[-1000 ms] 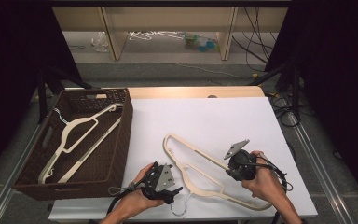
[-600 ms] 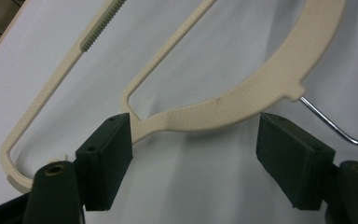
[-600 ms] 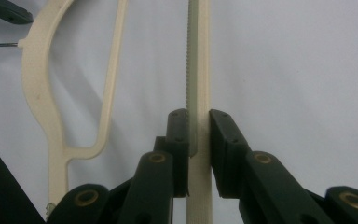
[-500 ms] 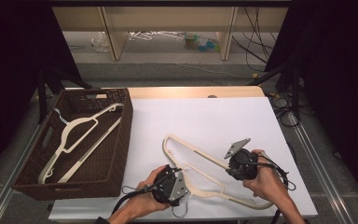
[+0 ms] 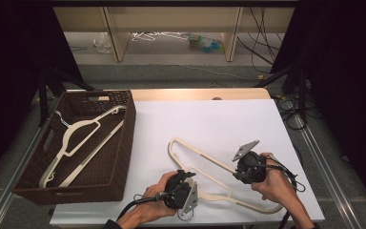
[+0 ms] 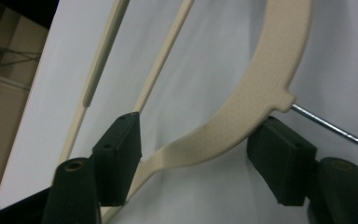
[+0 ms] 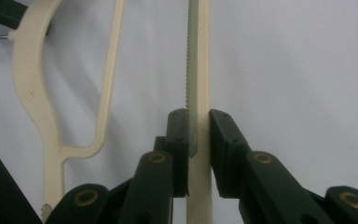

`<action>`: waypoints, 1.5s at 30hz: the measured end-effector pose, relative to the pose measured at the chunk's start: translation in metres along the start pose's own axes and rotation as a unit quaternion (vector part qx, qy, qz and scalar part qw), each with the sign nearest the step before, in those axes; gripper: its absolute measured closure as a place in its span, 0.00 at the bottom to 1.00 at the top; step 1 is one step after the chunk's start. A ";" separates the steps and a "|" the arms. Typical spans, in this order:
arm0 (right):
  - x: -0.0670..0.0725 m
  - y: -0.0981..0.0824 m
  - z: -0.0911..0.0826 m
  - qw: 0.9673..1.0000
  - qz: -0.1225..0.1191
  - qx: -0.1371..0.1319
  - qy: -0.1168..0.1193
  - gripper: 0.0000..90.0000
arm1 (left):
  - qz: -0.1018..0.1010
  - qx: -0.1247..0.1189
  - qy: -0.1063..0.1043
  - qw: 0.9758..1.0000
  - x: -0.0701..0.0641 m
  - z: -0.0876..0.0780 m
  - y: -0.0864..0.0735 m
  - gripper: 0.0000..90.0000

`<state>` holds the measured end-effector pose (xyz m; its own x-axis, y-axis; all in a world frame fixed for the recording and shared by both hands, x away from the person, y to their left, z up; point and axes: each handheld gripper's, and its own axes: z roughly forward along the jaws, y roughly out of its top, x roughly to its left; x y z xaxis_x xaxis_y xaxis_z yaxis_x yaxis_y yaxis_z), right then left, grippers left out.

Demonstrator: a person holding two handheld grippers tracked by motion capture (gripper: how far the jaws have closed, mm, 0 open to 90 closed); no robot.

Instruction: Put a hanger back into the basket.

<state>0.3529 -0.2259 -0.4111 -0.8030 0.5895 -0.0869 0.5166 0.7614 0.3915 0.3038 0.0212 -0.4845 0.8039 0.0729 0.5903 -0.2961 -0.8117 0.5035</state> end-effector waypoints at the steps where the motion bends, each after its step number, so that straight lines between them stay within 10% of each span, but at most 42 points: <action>1: -0.001 -0.001 0.003 1.000 -0.004 0.001 0.006 0.88 | 0.000 -0.006 -0.005 1.000 0.001 -0.001 0.000 0.40; 15: -0.005 -0.011 0.025 0.999 -0.010 0.024 0.046 0.88 | 0.066 -0.054 -0.076 0.993 0.010 -0.024 0.012 0.77; 30: 0.000 -0.013 0.030 0.994 -0.018 0.020 0.110 0.80 | 0.119 -0.080 -0.081 0.986 0.018 -0.053 0.029 0.92; 38: -0.019 -0.019 0.002 0.994 0.048 -0.065 0.068 0.54 | 0.099 -0.083 -0.063 0.990 0.028 -0.064 0.031 0.95; 45: -0.034 -0.022 -0.037 0.980 0.098 -0.175 0.010 0.44 | 0.045 -0.058 -0.041 0.996 0.046 -0.074 0.032 0.95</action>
<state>0.3575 -0.2727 -0.3832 -0.7063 0.7069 0.0367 0.5301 0.4939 0.6892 0.2930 0.0412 -0.3945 0.8088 -0.0491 0.5860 -0.4238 -0.7395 0.5230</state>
